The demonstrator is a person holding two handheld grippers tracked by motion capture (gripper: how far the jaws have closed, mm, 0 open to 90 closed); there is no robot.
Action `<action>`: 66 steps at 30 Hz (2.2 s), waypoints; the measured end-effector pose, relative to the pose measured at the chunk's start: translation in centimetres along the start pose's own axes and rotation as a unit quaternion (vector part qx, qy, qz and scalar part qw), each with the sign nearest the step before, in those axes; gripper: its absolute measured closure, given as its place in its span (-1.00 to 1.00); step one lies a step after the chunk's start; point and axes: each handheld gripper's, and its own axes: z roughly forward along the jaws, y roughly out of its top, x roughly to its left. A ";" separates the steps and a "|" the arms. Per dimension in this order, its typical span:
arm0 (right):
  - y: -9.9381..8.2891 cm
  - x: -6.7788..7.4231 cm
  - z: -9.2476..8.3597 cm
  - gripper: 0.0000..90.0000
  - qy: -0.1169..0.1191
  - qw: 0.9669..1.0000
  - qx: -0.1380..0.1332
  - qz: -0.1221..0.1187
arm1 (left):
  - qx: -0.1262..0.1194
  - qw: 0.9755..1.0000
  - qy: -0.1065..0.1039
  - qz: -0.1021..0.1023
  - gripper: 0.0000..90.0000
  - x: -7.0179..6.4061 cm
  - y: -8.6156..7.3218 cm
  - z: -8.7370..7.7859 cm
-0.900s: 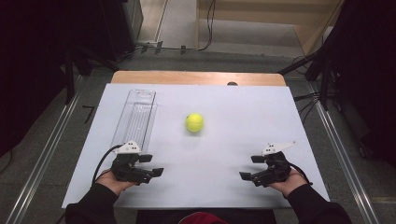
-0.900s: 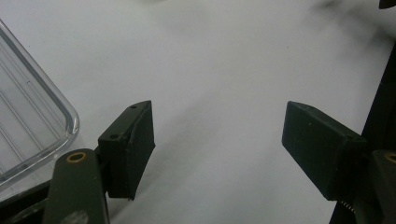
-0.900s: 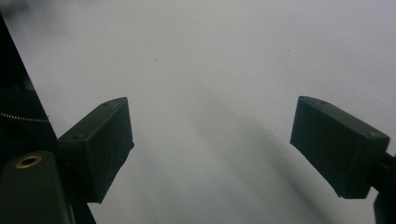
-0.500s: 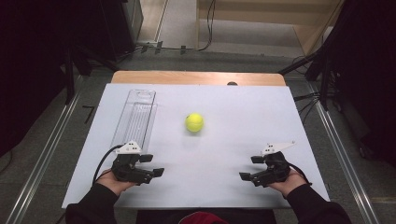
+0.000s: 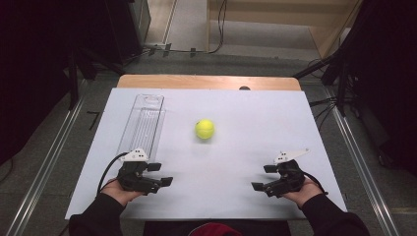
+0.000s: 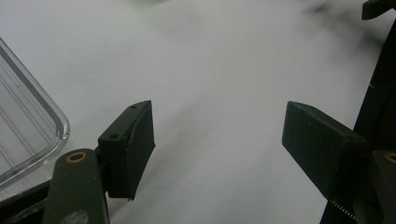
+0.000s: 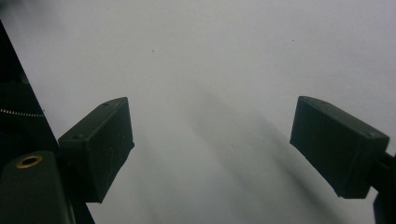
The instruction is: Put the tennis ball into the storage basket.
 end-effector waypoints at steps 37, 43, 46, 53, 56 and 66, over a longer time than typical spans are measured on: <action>0.0 0.1 0.1 -0.74 -0.009 1.000 -0.005 -0.001 | -0.007 1.000 -0.025 0.004 -0.43 -0.4 0.6 0.1; 0.0 0.1 0.1 -0.74 -0.007 1.000 -0.004 -0.002 | -0.004 0.999 -0.038 -0.005 -0.43 -0.8 1.3 0.1; 0.0 0.2 0.1 -0.74 -0.007 1.000 -0.004 -0.001 | -0.001 0.999 -0.041 -0.010 -0.54 -0.9 1.6 0.1; 0.0 0.2 0.1 -0.74 -0.005 1.000 -0.004 0.000 | -0.011 0.999 -0.032 -0.005 -0.54 -1.3 2.5 -0.2; 0.0 0.2 0.1 -0.74 -0.004 1.000 -0.004 0.000 | -0.010 1.000 -0.024 -0.005 -0.54 -1.4 2.8 -0.2; 0.1 0.1 -0.1 -0.74 -0.007 1.000 -0.009 -0.002 | -0.017 0.999 -0.027 -0.018 -0.54 -1.4 3.8 -0.1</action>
